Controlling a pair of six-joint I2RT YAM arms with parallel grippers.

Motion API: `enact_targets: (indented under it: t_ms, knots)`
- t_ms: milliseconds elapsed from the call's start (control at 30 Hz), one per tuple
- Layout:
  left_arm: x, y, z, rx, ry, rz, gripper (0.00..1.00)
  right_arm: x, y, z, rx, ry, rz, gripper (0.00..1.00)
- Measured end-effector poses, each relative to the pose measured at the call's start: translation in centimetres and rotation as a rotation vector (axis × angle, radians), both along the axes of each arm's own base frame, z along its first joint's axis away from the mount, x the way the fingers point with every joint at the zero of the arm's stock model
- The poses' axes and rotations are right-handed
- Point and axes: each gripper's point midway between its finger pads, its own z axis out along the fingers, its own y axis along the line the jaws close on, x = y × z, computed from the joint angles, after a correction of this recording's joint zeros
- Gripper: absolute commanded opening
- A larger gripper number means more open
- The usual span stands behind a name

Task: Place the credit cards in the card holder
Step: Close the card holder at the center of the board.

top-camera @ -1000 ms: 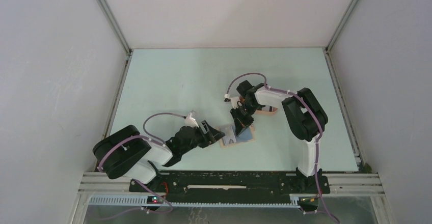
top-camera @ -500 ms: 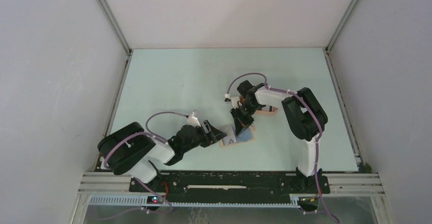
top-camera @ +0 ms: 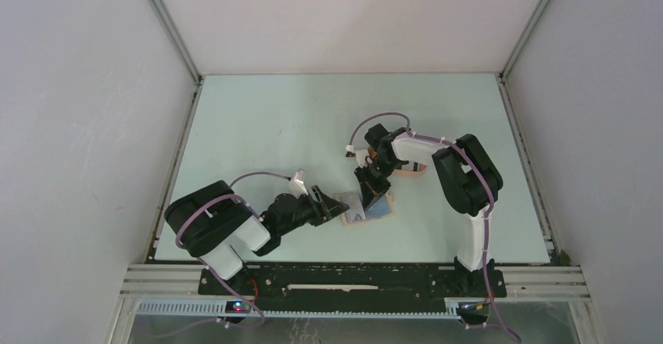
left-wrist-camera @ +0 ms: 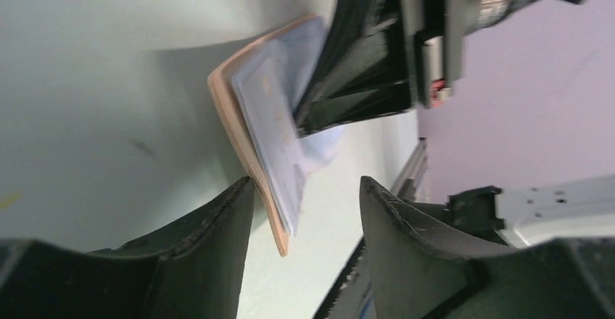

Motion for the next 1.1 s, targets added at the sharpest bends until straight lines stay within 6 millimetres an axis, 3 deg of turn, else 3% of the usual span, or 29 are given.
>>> enact_targets:
  t_ms: [267,567,667,1100]
  knots:
    - [-0.3,-1.5,3.8,-0.14,-0.084,-0.069,0.59,-0.2,0.0,0.1,0.008,0.007,0.006,0.11]
    - [0.3,-3.2,3.7,-0.153,-0.071,-0.102,0.54,0.2,-0.3,0.6,0.018,-0.001,0.0,0.14]
    - [0.8,-3.7,3.7,-0.146,-0.066,-0.105,0.5,0.7,-0.5,1.7,0.037,-0.035,-0.005,0.16]
    - [1.7,-4.4,2.0,-0.015,-0.026,-0.119,0.5,3.2,-2.6,5.9,0.089,-0.164,-0.059,0.22]
